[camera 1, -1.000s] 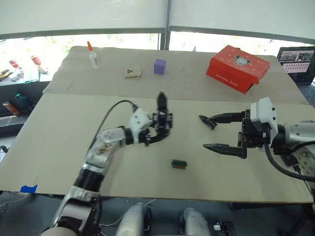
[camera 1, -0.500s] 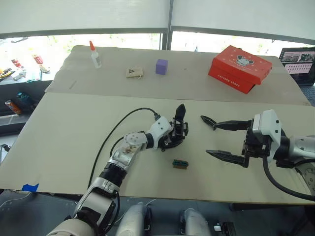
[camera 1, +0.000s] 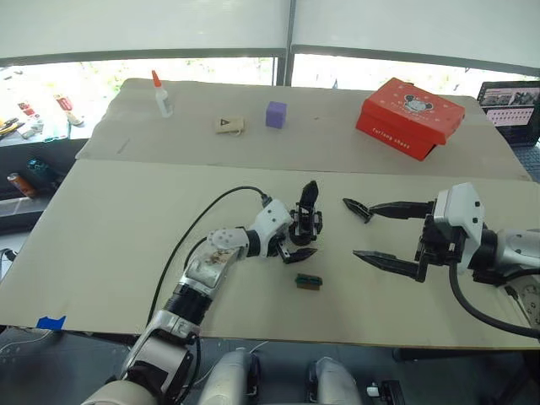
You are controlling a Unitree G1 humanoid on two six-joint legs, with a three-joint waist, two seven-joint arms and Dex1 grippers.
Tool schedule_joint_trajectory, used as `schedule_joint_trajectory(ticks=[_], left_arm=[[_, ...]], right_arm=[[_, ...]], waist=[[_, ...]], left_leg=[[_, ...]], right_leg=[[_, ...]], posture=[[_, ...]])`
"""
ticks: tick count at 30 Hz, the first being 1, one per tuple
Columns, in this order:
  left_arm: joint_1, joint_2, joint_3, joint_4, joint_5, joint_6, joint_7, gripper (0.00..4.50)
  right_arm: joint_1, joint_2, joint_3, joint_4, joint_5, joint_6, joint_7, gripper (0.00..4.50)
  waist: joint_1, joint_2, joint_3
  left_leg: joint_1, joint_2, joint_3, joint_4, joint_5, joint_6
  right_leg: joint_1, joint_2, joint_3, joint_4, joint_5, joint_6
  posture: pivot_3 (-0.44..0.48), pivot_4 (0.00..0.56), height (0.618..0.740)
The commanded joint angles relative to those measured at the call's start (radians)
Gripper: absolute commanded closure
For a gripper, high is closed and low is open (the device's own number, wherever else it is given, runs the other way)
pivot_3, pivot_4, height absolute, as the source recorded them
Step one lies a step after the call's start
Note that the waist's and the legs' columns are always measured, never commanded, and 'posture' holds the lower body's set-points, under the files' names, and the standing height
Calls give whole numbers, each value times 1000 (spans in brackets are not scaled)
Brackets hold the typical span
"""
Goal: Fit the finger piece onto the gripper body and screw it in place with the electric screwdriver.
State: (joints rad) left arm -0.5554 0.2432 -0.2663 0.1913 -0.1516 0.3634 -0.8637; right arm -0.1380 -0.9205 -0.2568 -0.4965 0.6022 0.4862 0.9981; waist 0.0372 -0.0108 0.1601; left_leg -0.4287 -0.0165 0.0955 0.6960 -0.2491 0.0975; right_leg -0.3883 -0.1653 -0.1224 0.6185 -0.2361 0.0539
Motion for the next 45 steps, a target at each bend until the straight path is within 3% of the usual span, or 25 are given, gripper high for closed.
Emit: schedule_joint_trajectory(ticks=[1, 6, 10, 13, 21, 24, 27, 32, 35, 39, 45], left_arm=[[4, 41, 79, -117, -81, 98, -13, 62], [40, 174, 120, -244, -149, 98, -131, 62], [62, 246, 158, -286, -147, -96, -207, 62], [41, 273, 198, -283, -159, -140, -210, 62], [-56, 388, 302, -298, -372, 130, -280, 62], [-74, 500, 342, -387, -492, 298, -332, 62], [-77, 581, 350, -442, -531, 355, -354, 62], [-116, 633, 338, -490, -555, 400, -353, 62], [-137, 642, 323, -508, -549, 393, -355, 62], [-155, 633, 325, -521, -573, 412, -340, 62], [-150, 632, 320, -554, -591, 435, -314, 62]], right_arm=[[-22, 1, -21, 7, 0, -26, -2, 0], [-45, -5, -6, 41, -2, -36, 22, 0], [-78, -11, 8, 75, -7, -41, 47, 0], [-102, -12, 17, 95, -8, -42, 62, 0], [-172, -37, 74, 183, -59, -36, 98, 0], [-289, -99, 161, 276, -144, 48, 84, 0], [-439, -129, 258, 365, -202, 106, 118, 0], [-699, -112, 465, 555, -356, 130, 224, 0], [-842, -70, 610, 698, -484, 98, 300, 0], [-1032, 69, 776, 941, -612, 217, 365, 0], [-1212, 253, 870, 1321, -768, 152, 348, 0]], waist=[[0, 0, 0], [0, 0, 0], [3, 0, 0], [1, 1, 0], [-2, 1, 0], [-17, 1, 1], [-27, 1, 1], [-34, 1, 2], [-40, 2, 2], [-50, 2, 2], [-51, 3, 4]], left_leg=[[0, 0, 0, 0, 0, 0], [0, 0, 0, 0, 0, 0], [1, -1, 0, 0, 0, 0], [1, -1, 0, 0, 0, 0], [1, -1, 0, 0, 0, 0], [1, -1, 1, 0, 0, 0], [1, -1, 1, 0, 0, 0], [4, -1, 1, -1, 1, -2], [4, -1, 2, -1, 1, -3], [3, -1, 1, -1, 2, -3], [2, -2, 1, -2, 2, -3]], right_leg=[[0, 0, 0, 0, 0, 0], [0, 0, 0, 1, 0, 0], [1, 0, 0, 0, 0, 0], [1, 0, 0, 0, 0, 0], [1, 1, 0, 1, 0, 1], [0, 1, 1, 6, -1, 1], [-1, 1, 2, 6, -2, 2], [0, 0, 3, 7, -6, 0], [-1, 1, 3, 7, -7, -1], [-2, 1, 4, 8, -7, -1], [-2, 2, 3, 11, -7, -1]], posture=[[0, 150, 740], [0, 150, 740], [0, 150, 740], [0, 150, 740], [0, 150, 740], [0, 150, 740], [0, 150, 740], [0, 150, 740], [0, 150, 740], [0, 150, 740], [0, 150, 740]])
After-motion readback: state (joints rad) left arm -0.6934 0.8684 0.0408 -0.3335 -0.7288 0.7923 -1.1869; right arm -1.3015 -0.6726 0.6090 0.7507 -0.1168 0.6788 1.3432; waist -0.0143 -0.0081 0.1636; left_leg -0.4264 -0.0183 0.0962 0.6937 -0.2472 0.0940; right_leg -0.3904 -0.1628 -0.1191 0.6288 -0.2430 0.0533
